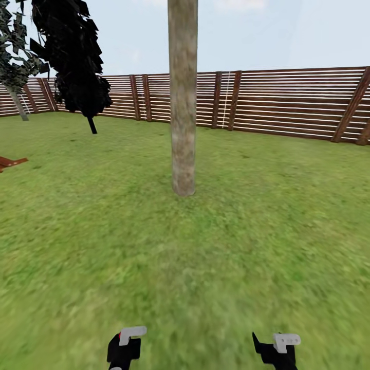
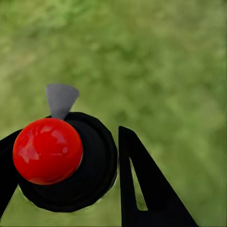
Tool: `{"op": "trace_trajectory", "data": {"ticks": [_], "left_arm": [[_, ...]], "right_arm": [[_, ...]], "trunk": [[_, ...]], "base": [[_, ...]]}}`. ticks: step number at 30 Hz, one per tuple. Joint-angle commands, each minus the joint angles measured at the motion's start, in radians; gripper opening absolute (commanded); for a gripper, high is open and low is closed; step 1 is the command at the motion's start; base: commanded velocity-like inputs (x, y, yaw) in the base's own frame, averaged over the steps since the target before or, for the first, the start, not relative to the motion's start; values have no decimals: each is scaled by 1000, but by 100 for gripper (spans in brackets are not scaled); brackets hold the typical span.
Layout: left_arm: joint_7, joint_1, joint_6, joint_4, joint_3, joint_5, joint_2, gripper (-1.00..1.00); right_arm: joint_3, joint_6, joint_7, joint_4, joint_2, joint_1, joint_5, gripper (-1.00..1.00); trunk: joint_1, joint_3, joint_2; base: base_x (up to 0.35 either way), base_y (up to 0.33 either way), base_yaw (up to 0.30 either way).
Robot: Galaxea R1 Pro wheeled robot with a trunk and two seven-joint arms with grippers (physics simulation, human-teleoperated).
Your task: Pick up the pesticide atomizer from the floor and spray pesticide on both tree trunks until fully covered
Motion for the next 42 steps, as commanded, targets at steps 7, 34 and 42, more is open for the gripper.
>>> {"op": "trace_trajectory", "data": {"ticks": [7,34,42], "left_arm": [[0,0,0,0,0,0,0,-100],[0,0,2,0,0,0,0,-100],[0,0,2,0,0,0,0,-100]], "right_arm": [[0,0,0,0,0,0,0,100],[0,0,0,0,0,0,0,100],[0,0,0,0,0,0,0,100]], "trunk": [[0,0,0],[0,0,0],[0,0,0]], "base": [[339,0,0],[339,0,0],[339,0,0]]}}
